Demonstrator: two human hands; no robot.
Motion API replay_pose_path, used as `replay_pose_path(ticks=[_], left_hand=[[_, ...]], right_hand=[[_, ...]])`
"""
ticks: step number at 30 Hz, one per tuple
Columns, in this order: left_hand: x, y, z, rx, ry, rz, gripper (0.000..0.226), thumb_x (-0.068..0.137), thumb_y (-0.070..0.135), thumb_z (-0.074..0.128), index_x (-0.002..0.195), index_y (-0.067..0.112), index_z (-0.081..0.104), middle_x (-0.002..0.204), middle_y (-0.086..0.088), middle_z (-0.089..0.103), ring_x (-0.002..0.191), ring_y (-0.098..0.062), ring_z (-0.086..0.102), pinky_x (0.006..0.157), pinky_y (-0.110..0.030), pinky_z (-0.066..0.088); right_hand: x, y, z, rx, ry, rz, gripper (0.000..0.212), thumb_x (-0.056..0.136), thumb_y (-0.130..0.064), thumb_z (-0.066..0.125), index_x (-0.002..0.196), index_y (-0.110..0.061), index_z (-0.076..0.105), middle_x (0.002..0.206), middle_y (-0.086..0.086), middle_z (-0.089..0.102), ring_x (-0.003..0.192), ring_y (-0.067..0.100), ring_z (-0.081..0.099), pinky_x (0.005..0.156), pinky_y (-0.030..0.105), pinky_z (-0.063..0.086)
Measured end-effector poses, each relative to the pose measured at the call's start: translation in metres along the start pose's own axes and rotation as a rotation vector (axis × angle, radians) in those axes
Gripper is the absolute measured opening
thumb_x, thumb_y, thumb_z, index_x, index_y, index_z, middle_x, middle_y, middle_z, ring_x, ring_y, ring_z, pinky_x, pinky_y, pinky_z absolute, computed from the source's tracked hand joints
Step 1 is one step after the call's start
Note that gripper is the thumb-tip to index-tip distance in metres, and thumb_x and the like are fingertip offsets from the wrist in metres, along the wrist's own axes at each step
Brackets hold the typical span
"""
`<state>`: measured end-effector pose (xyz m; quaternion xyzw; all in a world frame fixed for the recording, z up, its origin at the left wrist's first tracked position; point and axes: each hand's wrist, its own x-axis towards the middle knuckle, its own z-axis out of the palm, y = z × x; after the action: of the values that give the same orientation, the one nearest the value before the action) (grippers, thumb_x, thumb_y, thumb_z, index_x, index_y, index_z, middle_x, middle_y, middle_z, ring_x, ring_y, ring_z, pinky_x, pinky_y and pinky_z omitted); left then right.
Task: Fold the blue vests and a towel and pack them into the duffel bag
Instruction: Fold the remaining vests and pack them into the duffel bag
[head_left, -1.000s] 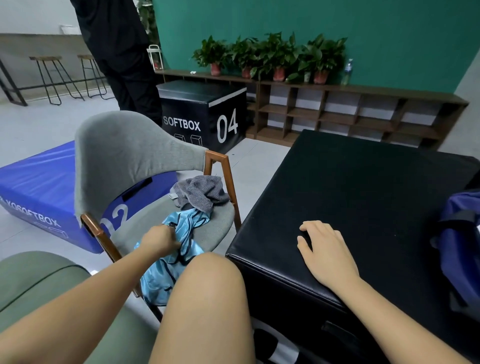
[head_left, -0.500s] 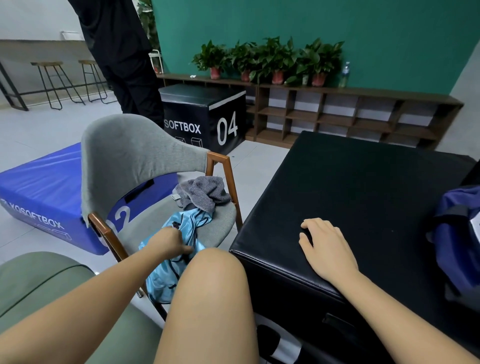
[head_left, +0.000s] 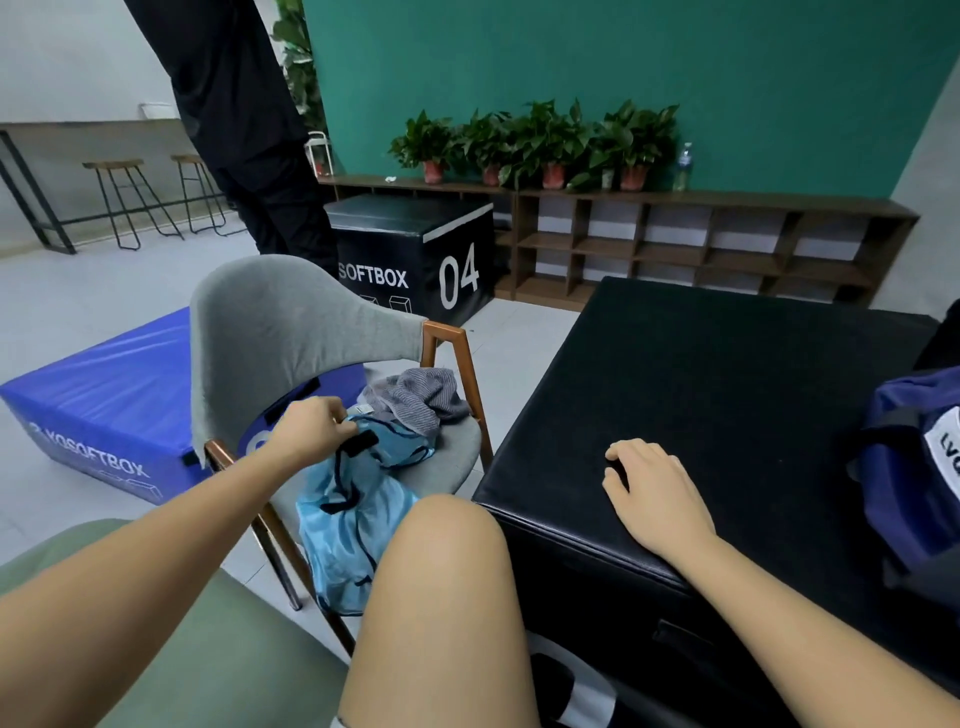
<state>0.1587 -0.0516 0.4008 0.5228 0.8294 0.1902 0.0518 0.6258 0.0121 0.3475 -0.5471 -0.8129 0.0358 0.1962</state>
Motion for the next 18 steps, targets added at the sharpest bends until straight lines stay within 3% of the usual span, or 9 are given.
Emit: replay_pose_path(ticks=[4, 10, 18], left_hand=[[-0.008, 0.015, -0.056, -0.04, 0.116, 0.049, 0.022, 0.092, 0.032, 0.072, 0.081, 0.016, 0.064, 0.076, -0.003, 0.067, 0.077, -0.031, 0.064, 0.064, -0.037, 0.043], [-0.023, 0.06, -0.131, -0.141, 0.237, 0.172, 0.017, 0.093, 0.028, 0.07, 0.083, 0.015, 0.064, 0.078, -0.002, 0.07, 0.08, -0.027, 0.065, 0.067, -0.039, 0.046], [-0.059, 0.165, -0.207, -0.26, 0.342, 0.401, 0.016, 0.096, 0.03, 0.068, 0.086, 0.019, 0.062, 0.08, 0.003, 0.064, 0.07, -0.014, 0.054, 0.062, -0.033, 0.042]], right_hand=[[0.002, 0.0, -0.004, 0.033, -0.058, 0.033, 0.028, 0.106, -0.042, 0.046, 0.129, -0.032, 0.058, 0.131, -0.017, 0.058, 0.122, 0.017, 0.056, 0.103, 0.036, 0.043], [0.006, -0.034, -0.041, 0.177, -0.095, 0.035, 0.023, 0.104, -0.038, 0.057, 0.125, -0.032, 0.064, 0.122, -0.014, 0.063, 0.12, 0.013, 0.059, 0.105, 0.04, 0.049], [0.01, -0.123, -0.126, 0.567, 0.024, -0.121, 0.024, 0.104, -0.035, 0.065, 0.126, -0.026, 0.068, 0.118, -0.015, 0.068, 0.109, -0.003, 0.062, 0.091, 0.014, 0.047]])
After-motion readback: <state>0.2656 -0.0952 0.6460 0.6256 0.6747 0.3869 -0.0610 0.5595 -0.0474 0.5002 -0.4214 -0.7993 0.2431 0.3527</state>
